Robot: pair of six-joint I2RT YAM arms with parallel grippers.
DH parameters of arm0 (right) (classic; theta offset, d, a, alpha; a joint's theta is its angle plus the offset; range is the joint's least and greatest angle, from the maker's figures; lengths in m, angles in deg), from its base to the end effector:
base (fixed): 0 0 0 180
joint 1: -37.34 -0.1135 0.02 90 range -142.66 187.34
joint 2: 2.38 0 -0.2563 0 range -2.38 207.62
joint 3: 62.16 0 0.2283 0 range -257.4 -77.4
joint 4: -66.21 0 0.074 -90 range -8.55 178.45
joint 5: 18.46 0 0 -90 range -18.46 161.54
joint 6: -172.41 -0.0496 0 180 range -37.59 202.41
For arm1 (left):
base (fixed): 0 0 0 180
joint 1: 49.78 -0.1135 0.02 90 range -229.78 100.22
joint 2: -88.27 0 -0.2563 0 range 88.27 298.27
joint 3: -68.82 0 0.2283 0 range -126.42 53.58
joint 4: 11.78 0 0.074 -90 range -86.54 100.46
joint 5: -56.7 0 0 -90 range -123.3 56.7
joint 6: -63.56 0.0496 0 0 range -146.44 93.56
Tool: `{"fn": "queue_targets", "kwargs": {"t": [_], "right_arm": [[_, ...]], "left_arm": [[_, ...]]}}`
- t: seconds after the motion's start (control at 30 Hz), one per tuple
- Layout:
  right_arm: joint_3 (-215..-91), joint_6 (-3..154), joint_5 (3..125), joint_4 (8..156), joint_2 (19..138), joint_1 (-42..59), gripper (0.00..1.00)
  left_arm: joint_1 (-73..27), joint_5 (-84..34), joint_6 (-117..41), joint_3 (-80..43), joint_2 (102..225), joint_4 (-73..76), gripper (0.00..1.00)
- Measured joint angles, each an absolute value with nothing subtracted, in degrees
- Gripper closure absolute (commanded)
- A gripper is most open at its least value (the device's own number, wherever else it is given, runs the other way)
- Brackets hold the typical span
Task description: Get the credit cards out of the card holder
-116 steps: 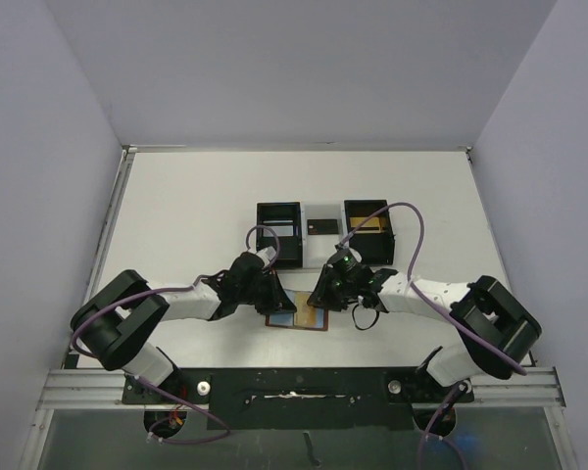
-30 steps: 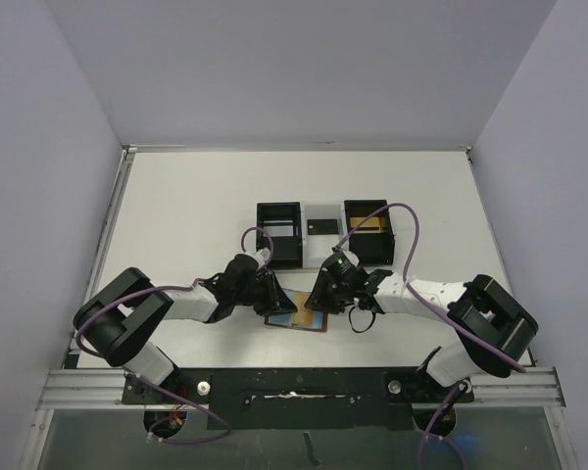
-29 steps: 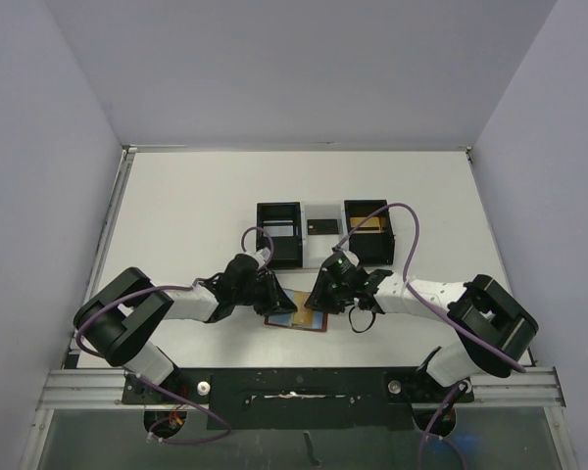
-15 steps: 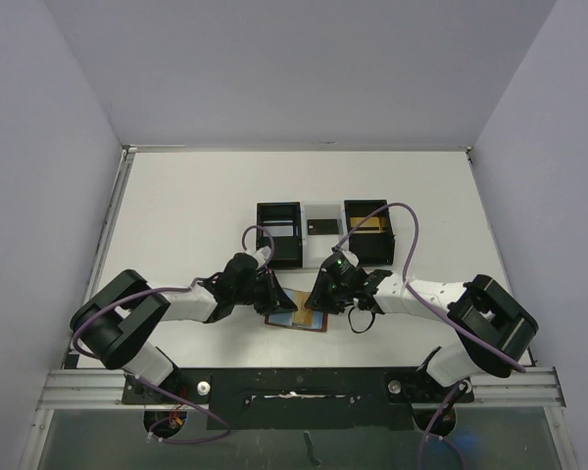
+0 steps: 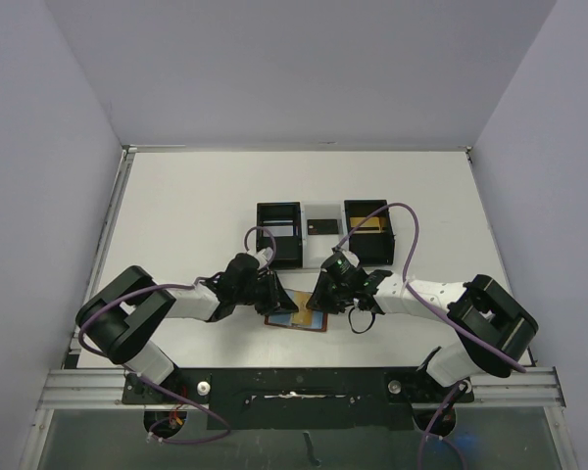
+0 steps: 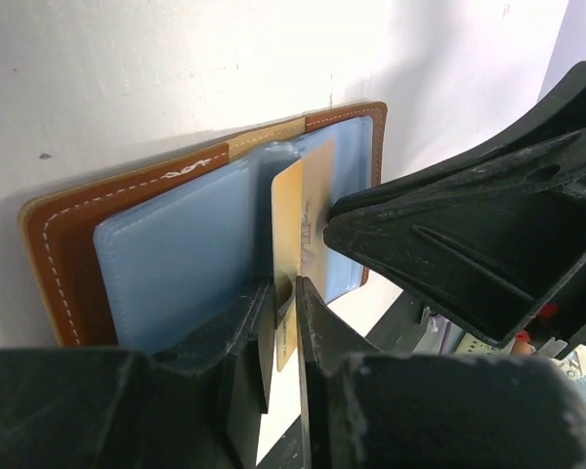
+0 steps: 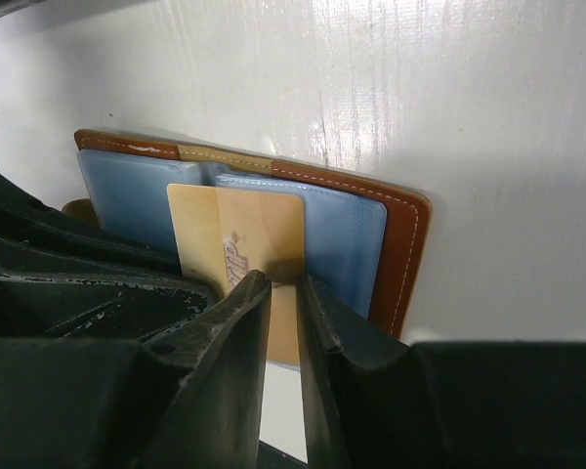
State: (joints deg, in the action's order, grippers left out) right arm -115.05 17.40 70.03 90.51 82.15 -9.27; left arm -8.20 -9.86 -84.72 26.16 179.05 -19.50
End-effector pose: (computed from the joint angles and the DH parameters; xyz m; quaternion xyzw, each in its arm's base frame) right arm 0.1771 0.1892 0.1465 0.1490 0.9444 0.2493 0.1541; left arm 0.1866 -0.1919 0.1223 -0.0448 0.8918 -0.4330 0.1233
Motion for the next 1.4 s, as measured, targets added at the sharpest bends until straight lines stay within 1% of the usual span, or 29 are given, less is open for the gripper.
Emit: {"fn": "queue_targets", "kwargs": {"t": [0.07, 0.1, 0.33, 0.5, 0.67, 0.73, 0.83, 0.97, 1.0, 1.13, 1.4], "right_arm": [[-115.0, 17.38, 70.03, 90.48, 82.15, -9.27, 0.79], [-115.0, 17.38, 70.03, 90.48, 82.15, -9.27, 0.79], [-115.03, 17.4, 70.16, 90.51, 82.15, -9.27, 0.79], [-114.68, 18.91, 72.71, 90.9, 80.44, -10.76, 0.72], [-114.24, 22.1, 75.07, 92.1, 75.18, -11.19, 0.65], [-114.24, 23.56, 74.88, 91.12, 73.14, -11.33, 0.64], [-114.24, 25.16, 72.74, 87.73, 72.51, -11.44, 0.66], [-114.26, 24.96, 69.96, 83.12, 75.74, -11.52, 0.76], [-114.3, 24.37, 69.76, 82.79, 77.23, -11.52, 0.77], [-114.48, 20.94, 70.57, 85.65, 83.02, -11.52, 0.78], [-116.01, 18.93, 72.25, 87.95, 83.63, -11.52, 0.78]], "left_arm": [[-8.2, -9.7, -84.86, 26.16, 179.14, -19.81, 0.98], [-8.2, -9.64, -85.05, 26.16, 179.16, -19.9, 1.0], [-8.2, -9.64, -85.31, 26.16, 178.64, -19.74, 1.0], [-8.09, -11.54, -83.96, 26.16, 175.51, -16.77, 1.0], [-8.29, -13.29, -82.67, 26.16, 172.37, -14.47, 1.0], [-8.53, -13.42, -82.67, 26.16, 172.19, -14.47, 1.0], [-8.64, -13.44, -82.69, 26.2, 172.19, -14.52, 1.0], [-8.64, -13.42, -82.69, 26.2, 172.28, -14.56, 1.0], [-8.64, -13.42, -82.69, 26.2, 172.28, -14.56, 1.0], [-8.64, -13.42, -82.63, 26.22, 172.28, -14.52, 1.0], [-9.64, -13.14, -82.17, 26.22, 172.04, -13.71, 1.0]]}}
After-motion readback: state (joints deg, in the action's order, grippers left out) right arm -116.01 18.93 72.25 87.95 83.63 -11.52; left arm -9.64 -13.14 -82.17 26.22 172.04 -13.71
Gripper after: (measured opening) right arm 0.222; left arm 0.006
